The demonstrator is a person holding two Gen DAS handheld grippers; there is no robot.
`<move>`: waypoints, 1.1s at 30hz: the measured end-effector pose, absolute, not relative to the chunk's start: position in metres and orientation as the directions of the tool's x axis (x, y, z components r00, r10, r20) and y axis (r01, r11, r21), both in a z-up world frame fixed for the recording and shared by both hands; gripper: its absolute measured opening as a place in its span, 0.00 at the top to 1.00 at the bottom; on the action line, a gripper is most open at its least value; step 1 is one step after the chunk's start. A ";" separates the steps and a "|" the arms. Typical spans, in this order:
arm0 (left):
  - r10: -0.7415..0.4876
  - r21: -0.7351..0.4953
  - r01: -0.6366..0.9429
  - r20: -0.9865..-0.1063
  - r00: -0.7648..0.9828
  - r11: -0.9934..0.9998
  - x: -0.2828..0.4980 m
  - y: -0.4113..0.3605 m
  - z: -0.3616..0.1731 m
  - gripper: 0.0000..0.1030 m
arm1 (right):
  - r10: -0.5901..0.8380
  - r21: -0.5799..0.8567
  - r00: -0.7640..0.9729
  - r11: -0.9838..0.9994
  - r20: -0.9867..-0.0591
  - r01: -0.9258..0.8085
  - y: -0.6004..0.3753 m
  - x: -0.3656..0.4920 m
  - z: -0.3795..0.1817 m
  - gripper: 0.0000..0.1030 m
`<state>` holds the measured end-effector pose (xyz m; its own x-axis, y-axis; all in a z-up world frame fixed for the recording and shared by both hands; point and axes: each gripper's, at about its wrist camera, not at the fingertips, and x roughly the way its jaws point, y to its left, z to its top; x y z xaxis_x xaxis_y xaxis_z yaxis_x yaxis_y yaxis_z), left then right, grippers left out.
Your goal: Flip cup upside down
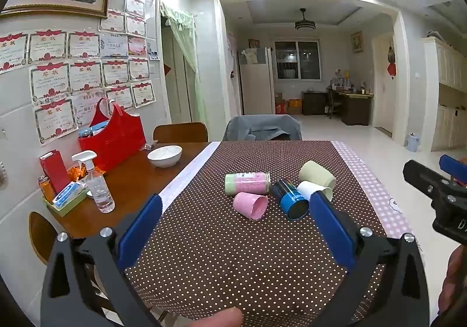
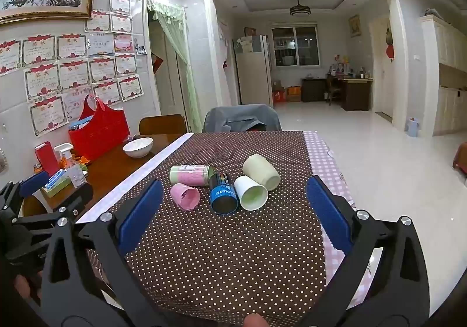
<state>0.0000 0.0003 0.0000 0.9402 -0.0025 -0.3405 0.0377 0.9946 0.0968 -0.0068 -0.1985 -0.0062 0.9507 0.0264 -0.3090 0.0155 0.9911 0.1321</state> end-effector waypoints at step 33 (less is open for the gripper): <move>0.001 0.104 0.036 -0.336 0.942 0.994 0.003 -0.008 0.003 0.04 | 0.006 0.126 0.952 0.991 -0.307 0.035 -0.197 -0.007 -0.001 0.06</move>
